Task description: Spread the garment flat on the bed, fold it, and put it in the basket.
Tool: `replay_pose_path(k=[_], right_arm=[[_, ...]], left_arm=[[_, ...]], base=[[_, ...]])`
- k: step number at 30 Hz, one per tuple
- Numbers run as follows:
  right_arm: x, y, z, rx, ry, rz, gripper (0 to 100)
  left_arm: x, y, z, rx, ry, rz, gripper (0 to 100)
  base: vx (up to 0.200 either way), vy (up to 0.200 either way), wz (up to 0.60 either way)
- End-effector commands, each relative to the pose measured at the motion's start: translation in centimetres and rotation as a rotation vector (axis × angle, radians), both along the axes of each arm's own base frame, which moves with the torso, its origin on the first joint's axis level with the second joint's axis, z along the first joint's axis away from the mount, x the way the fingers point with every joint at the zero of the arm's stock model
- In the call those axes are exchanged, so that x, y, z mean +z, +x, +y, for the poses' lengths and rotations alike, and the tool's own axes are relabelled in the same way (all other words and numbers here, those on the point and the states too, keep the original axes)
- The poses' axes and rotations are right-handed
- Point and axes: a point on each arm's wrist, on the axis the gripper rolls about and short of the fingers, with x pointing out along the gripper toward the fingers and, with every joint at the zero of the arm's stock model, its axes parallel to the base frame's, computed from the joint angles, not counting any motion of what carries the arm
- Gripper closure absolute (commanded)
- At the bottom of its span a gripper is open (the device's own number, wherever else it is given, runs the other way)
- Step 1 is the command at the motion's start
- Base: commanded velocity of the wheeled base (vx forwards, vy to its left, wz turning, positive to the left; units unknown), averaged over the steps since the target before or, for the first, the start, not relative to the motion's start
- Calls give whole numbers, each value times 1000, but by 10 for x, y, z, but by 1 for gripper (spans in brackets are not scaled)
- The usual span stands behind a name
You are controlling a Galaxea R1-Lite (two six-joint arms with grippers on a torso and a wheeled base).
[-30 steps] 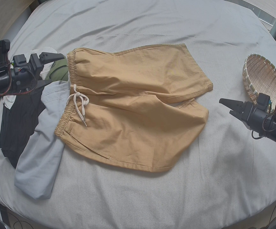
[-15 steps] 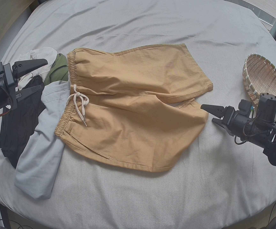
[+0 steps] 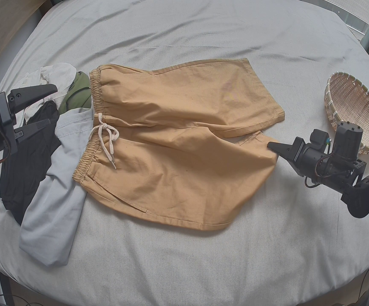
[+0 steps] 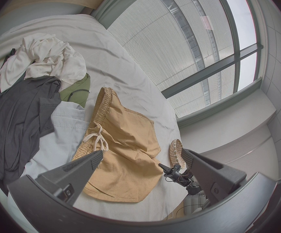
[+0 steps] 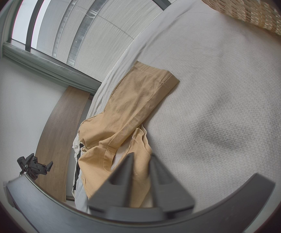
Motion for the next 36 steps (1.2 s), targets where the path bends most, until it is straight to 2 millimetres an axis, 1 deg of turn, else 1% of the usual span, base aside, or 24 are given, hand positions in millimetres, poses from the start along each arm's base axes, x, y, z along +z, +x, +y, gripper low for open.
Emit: replay_pose_path(k=[1,3,4,5,8,9,10,11,12,14,17,22,23,24,28,29,35,36], right_arm=[[11,-18,-3,7,6,-39,100],[20,-32,-5,14,11,-61,100],[22,-36,-7,12,10,-68,100],[30,-49,-9,19,16,-98,100],[43,-69,-14,26,23,-145,100],[43,-69,-14,26,23,-145,100],[48,-79,-16,29,26,-159,100],[48,-79,-16,29,26,-159,100],[53,-88,-17,34,29,-161,100],[54,-91,-19,36,25,-153,100],[54,-91,-18,36,21,-150,100],[47,-85,-16,43,-14,-146,100],[41,-78,-14,44,-23,-125,100],[39,-76,-13,46,-23,-124,100],[37,-76,-9,59,-19,-136,100],[37,-77,-9,62,-19,-136,0],[35,-77,-13,50,-22,-132,0],[34,-76,-14,44,-23,-129,0]], left_arm=[[-8,0,0,-1,-1,7,0],[-11,0,0,-2,-2,-1,0],[-12,0,0,-2,-2,-2,0],[-13,0,0,-2,-2,-11,0],[-16,1,0,-4,-2,-14,0],[-16,1,0,-4,-2,-14,0],[-16,1,0,-4,-2,-15,0],[-16,1,0,-4,-2,-15,0],[-17,1,0,-4,-2,-14,0],[-17,1,0,-4,-2,-14,0],[-16,0,0,-4,-3,-16,0],[-16,0,0,-4,-2,-15,0],[-17,0,0,-4,-2,-12,0],[-18,0,0,-2,-2,-9,0],[-20,0,0,-1,-3,-5,0],[-20,0,0,-1,-3,-5,0],[-20,0,0,-1,-1,-5,0],[-23,-1,0,-1,-2,2,0]], base=[[0,0,0],[0,0,0],[0,0,0],[0,0,0],[0,0,0],[0,0,0],[0,0,0],[0,0,0],[0,0,0],[0,0,0],[0,0,0],[0,0,0],[0,0,0],[0,0,0],[0,0,0],[0,0,0],[0,0,0],[0,0,0]])
